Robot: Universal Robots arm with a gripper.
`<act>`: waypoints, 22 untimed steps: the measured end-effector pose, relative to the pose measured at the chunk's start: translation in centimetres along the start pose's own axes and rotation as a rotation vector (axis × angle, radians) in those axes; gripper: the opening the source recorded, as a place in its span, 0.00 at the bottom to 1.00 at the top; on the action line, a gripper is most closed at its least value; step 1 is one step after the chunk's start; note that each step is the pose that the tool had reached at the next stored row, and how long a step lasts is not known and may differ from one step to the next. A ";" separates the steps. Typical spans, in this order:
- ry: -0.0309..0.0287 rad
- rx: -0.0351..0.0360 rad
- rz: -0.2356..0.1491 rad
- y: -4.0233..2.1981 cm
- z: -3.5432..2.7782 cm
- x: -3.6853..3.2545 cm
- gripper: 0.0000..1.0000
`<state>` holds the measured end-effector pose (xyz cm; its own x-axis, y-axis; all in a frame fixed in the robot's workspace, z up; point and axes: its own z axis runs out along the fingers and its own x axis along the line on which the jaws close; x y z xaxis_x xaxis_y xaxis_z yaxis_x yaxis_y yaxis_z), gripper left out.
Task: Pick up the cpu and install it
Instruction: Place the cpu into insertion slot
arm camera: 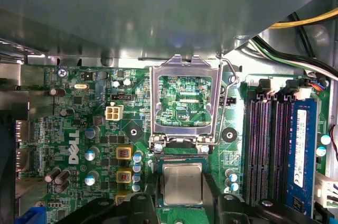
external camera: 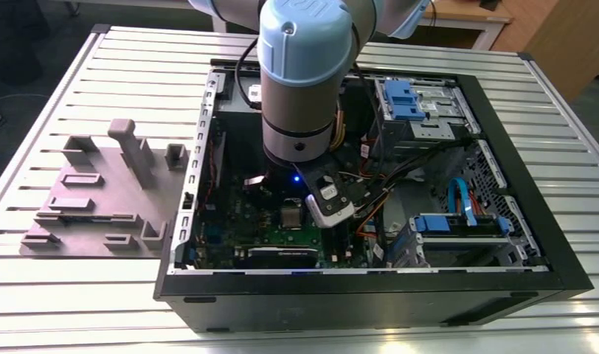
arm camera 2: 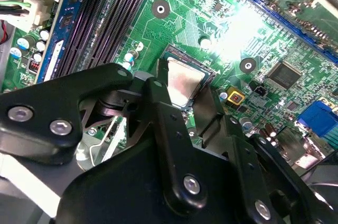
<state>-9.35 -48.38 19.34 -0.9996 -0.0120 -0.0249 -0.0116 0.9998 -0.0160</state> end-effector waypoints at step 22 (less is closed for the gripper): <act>-0.0013 0.0000 -0.005 0.00 0.21 -0.27 0.46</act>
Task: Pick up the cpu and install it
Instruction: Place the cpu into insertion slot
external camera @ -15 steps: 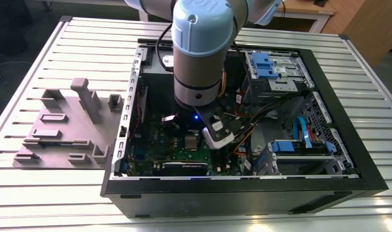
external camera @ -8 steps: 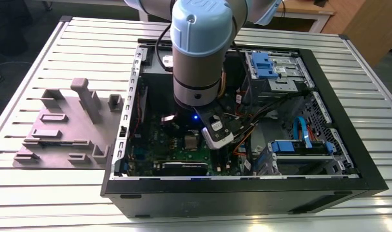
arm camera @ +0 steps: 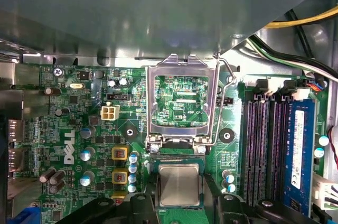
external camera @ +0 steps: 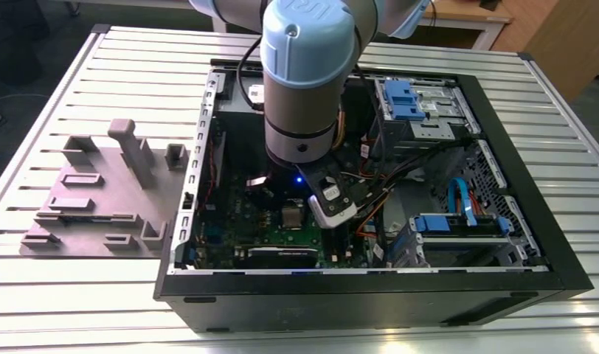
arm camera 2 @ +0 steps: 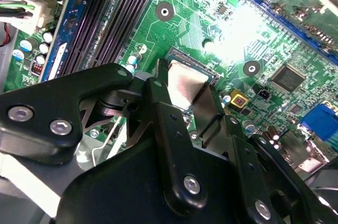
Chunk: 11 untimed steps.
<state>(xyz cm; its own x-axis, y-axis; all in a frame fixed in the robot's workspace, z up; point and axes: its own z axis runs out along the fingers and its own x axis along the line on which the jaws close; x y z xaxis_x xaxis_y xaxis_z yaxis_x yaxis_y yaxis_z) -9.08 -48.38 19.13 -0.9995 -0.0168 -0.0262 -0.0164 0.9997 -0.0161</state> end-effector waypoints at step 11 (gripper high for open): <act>-0.0001 0.0000 0.000 0.00 0.08 0.02 0.46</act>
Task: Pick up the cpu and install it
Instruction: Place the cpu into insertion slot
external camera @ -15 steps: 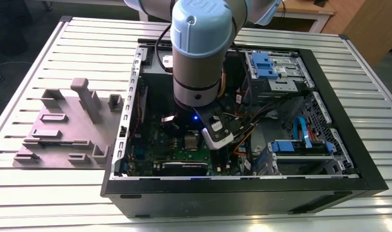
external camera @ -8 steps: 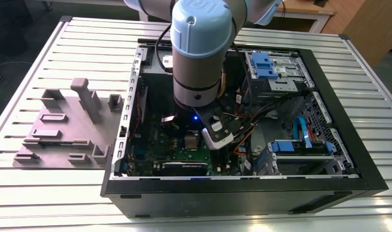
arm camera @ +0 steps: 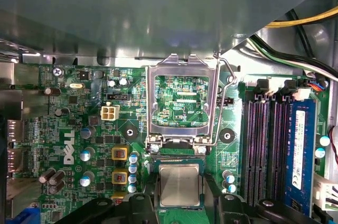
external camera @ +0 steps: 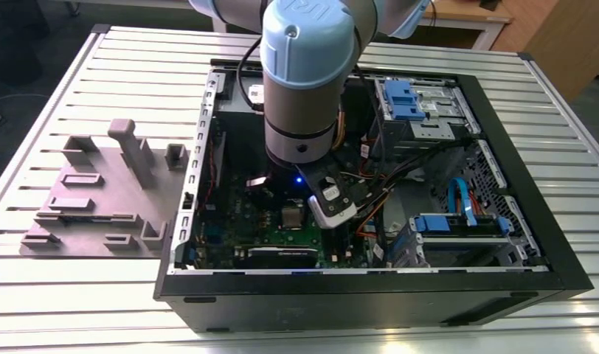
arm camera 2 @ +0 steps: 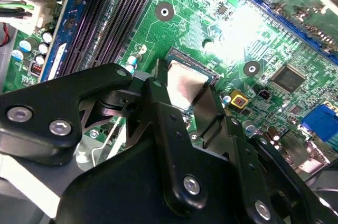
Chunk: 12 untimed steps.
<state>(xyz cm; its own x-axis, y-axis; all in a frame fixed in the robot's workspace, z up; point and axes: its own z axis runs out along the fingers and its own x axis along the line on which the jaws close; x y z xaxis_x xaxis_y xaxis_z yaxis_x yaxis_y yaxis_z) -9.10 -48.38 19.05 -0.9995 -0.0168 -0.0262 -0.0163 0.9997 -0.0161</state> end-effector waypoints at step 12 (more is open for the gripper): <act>0.0001 0.0000 0.000 0.00 0.03 0.00 0.41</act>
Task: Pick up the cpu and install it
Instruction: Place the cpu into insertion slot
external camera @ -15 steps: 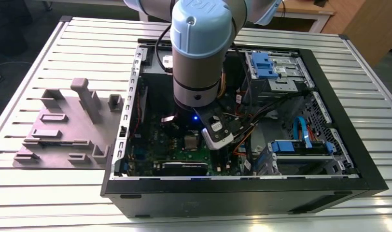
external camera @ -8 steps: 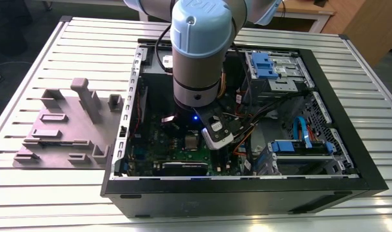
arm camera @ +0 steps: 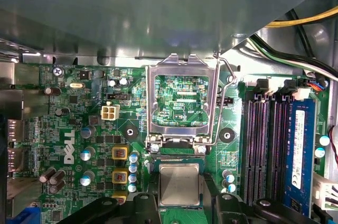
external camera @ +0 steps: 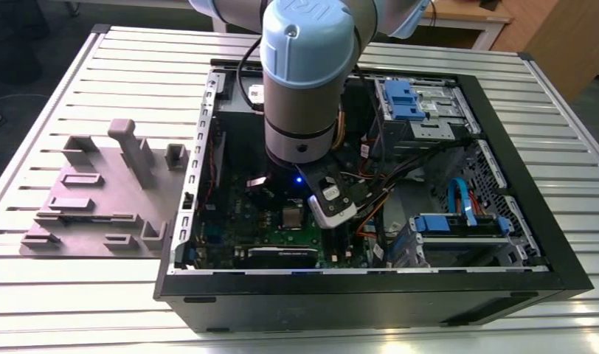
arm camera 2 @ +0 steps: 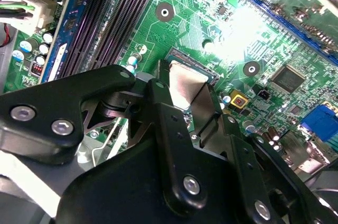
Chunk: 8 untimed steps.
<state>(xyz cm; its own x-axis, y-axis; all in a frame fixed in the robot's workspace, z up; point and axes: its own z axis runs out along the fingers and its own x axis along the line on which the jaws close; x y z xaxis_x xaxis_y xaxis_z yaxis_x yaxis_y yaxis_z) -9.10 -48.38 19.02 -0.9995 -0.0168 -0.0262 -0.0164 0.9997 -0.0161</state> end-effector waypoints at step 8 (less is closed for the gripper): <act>-0.0005 -0.0009 0.000 0.01 -0.09 -0.01 0.41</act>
<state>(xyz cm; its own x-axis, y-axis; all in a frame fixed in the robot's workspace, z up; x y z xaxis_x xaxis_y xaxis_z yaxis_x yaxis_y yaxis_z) -9.09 -48.37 19.11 -0.9995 -0.0167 -0.0267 -0.0163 0.9998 -0.0152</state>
